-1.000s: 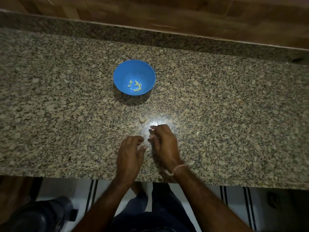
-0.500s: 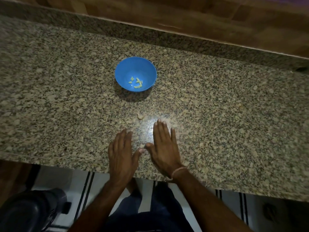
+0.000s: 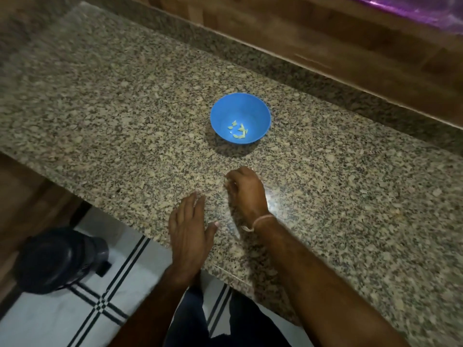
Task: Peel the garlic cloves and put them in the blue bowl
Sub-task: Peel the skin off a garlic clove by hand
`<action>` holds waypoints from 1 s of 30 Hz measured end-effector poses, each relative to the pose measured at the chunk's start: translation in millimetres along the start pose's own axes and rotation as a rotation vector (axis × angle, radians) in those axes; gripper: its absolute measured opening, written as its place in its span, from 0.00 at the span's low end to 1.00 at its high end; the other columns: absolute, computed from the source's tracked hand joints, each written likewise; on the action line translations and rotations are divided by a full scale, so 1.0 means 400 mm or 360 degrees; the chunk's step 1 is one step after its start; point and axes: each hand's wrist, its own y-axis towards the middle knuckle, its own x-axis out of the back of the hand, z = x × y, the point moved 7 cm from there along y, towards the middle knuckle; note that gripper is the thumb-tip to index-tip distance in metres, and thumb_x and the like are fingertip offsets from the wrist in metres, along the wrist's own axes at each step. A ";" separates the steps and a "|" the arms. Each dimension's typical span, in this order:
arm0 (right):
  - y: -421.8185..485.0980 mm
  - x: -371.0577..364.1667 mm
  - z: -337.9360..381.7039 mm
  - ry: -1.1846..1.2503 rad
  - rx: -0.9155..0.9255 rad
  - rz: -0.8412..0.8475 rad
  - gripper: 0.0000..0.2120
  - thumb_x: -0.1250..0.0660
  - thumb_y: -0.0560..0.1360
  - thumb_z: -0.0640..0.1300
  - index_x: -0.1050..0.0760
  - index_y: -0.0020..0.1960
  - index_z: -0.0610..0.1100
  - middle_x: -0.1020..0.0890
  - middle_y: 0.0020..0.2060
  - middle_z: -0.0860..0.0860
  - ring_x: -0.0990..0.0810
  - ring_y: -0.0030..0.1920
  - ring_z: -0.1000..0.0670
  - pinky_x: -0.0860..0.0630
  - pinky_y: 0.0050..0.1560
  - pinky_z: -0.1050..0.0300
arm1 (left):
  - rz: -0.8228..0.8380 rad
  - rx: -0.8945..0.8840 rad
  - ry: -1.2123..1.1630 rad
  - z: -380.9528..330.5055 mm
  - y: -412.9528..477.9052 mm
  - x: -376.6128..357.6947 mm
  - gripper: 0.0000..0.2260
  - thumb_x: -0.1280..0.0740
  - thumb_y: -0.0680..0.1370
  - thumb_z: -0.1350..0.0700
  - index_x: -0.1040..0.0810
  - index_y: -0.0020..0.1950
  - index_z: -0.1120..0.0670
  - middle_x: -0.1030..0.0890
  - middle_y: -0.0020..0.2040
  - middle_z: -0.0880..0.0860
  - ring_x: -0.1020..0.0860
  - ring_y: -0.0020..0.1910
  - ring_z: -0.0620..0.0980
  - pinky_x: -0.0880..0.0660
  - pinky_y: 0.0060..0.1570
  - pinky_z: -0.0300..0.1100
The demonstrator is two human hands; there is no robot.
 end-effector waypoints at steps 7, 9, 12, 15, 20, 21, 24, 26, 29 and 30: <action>-0.075 0.132 -0.128 0.0139 -0.0238 -0.0321 0.04 0.33 0.83 0.44 0.20 0.55 0.45 0.21 0.51 0.52 0.22 0.53 0.50 0.25 0.54 0.57 | -0.0070 0.0068 -0.0015 -0.014 -0.006 -0.011 0.30 0.29 0.80 0.48 0.32 0.79 0.55 0.36 0.82 0.55 0.39 0.81 0.56 0.47 0.77 0.55; -0.078 0.154 -0.159 0.0068 -0.0251 -0.0359 0.05 0.32 0.82 0.41 0.21 0.58 0.45 0.22 0.54 0.49 0.22 0.56 0.47 0.23 0.55 0.55 | -0.0076 0.0067 -0.0008 -0.014 -0.006 -0.013 0.30 0.28 0.80 0.48 0.33 0.79 0.56 0.37 0.82 0.55 0.39 0.80 0.56 0.46 0.77 0.56; -0.124 0.157 -0.140 0.0079 -0.0177 -0.0258 0.15 0.36 0.85 0.45 0.27 0.71 0.45 0.28 0.67 0.49 0.27 0.64 0.51 0.21 0.60 0.52 | -0.0068 0.0058 -0.0055 -0.014 -0.010 -0.011 0.31 0.30 0.81 0.47 0.34 0.80 0.55 0.38 0.83 0.55 0.40 0.81 0.56 0.48 0.78 0.58; -0.236 0.099 -0.113 -0.0089 -0.0113 0.0132 0.29 0.45 0.88 0.57 0.43 0.84 0.46 0.41 0.83 0.48 0.43 0.82 0.50 0.39 0.81 0.47 | -0.0077 0.0135 -0.0069 0.009 -0.027 -0.005 0.31 0.34 0.82 0.43 0.37 0.81 0.55 0.40 0.83 0.55 0.42 0.82 0.57 0.47 0.79 0.61; -0.235 -0.025 -0.100 -0.0549 0.0072 0.0442 0.39 0.56 0.87 0.66 0.63 0.85 0.41 0.63 0.85 0.43 0.67 0.84 0.46 0.61 0.84 0.43 | -0.0053 0.0199 0.0086 0.054 -0.063 -0.020 0.37 0.46 0.83 0.34 0.46 0.85 0.55 0.46 0.85 0.55 0.50 0.84 0.54 0.54 0.80 0.61; -0.205 -0.042 -0.082 -0.0548 0.0129 0.0459 0.40 0.56 0.87 0.66 0.63 0.85 0.41 0.63 0.85 0.43 0.67 0.84 0.46 0.62 0.84 0.43 | -0.0037 0.0189 0.0088 0.058 -0.063 -0.024 0.37 0.48 0.83 0.33 0.46 0.85 0.55 0.47 0.85 0.54 0.52 0.85 0.53 0.55 0.81 0.60; -0.115 -0.087 -0.042 -0.0590 0.0364 0.0531 0.40 0.53 0.87 0.66 0.59 0.86 0.40 0.59 0.85 0.43 0.63 0.85 0.45 0.60 0.84 0.42 | -0.0018 0.0156 0.0053 0.066 -0.063 -0.024 0.38 0.50 0.82 0.32 0.48 0.86 0.53 0.50 0.86 0.52 0.55 0.85 0.51 0.58 0.81 0.57; -0.103 -0.105 -0.012 -0.0644 0.0583 0.0623 0.39 0.53 0.87 0.65 0.56 0.86 0.40 0.56 0.85 0.43 0.62 0.85 0.46 0.56 0.84 0.39 | -0.0024 0.0126 0.0021 0.069 -0.066 -0.019 0.37 0.51 0.83 0.32 0.47 0.86 0.53 0.50 0.86 0.51 0.55 0.85 0.51 0.57 0.81 0.56; -0.179 -0.077 0.017 -0.0500 0.0778 0.0735 0.36 0.51 0.87 0.62 0.58 0.86 0.44 0.59 0.85 0.47 0.63 0.85 0.49 0.55 0.84 0.39 | -0.0033 0.0097 0.0016 0.072 -0.069 -0.015 0.37 0.54 0.83 0.32 0.46 0.85 0.54 0.49 0.86 0.52 0.53 0.85 0.51 0.56 0.81 0.55; -0.206 -0.053 0.001 -0.0395 0.0658 0.0728 0.36 0.49 0.87 0.60 0.61 0.86 0.45 0.61 0.85 0.48 0.64 0.85 0.50 0.58 0.84 0.40 | -0.0034 0.0103 0.0027 0.072 -0.071 -0.016 0.37 0.54 0.83 0.32 0.46 0.85 0.54 0.49 0.86 0.52 0.53 0.85 0.51 0.57 0.81 0.55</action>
